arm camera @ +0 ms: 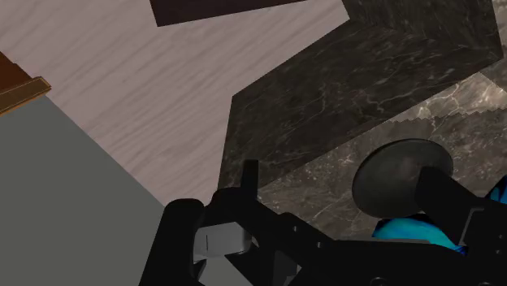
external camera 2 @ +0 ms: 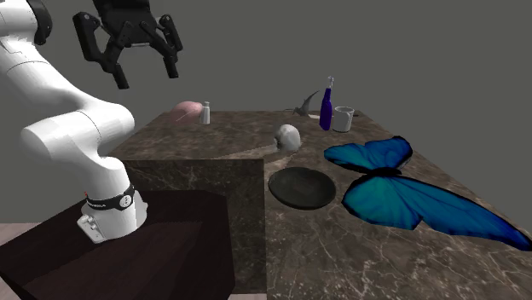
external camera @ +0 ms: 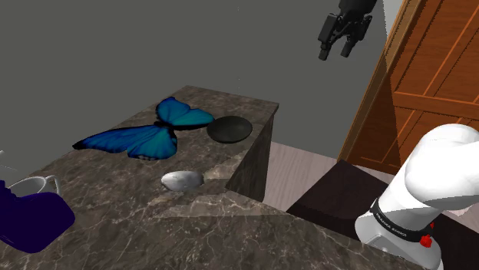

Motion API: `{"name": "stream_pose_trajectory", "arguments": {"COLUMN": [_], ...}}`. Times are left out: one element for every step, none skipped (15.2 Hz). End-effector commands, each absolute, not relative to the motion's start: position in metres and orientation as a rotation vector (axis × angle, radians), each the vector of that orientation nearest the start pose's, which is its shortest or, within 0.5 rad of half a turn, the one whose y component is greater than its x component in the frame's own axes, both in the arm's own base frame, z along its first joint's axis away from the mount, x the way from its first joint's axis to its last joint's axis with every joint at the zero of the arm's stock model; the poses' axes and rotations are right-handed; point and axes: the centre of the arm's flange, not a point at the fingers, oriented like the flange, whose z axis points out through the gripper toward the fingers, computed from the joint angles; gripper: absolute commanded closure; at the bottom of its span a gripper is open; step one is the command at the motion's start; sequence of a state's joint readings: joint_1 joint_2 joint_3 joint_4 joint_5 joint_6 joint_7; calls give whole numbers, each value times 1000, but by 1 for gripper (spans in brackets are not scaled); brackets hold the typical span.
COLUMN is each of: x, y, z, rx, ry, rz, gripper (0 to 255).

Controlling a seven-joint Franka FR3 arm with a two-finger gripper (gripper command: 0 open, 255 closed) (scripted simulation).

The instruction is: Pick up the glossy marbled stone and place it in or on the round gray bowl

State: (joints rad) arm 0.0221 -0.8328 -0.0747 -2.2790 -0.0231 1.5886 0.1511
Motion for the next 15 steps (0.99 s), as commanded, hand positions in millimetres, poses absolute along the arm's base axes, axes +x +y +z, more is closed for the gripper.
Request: {"name": "stream_pose_trajectory", "arguments": {"x": [295,302,310,317,324,331,337,343,349,355,360,365,370,374,379], "y": [-28,-17,-5,6,18,30,42,54,66,78,90,102,115,127,140], "z": [642,638,635,631,628,624,620,616,612,608,603,599,594,590,585], "rx": [-3080,-3091,-3101,-3110,-3119,-3128,-3136,-3144,-3152,-3159,-3166,-3172,-3178,-3184,-3189], "ry": [285,251,217,184,149,115,81,46,11,-24,-59,-94,-129,-165,-200], "rz": [-215,-213,-211,-209,-207,-206,-204,-202,-199,-197,-195,-193,-191,-189,-186], "gripper": [0,0,0,0,0,0,0,0,0,0,0,0,0,0,0]}}
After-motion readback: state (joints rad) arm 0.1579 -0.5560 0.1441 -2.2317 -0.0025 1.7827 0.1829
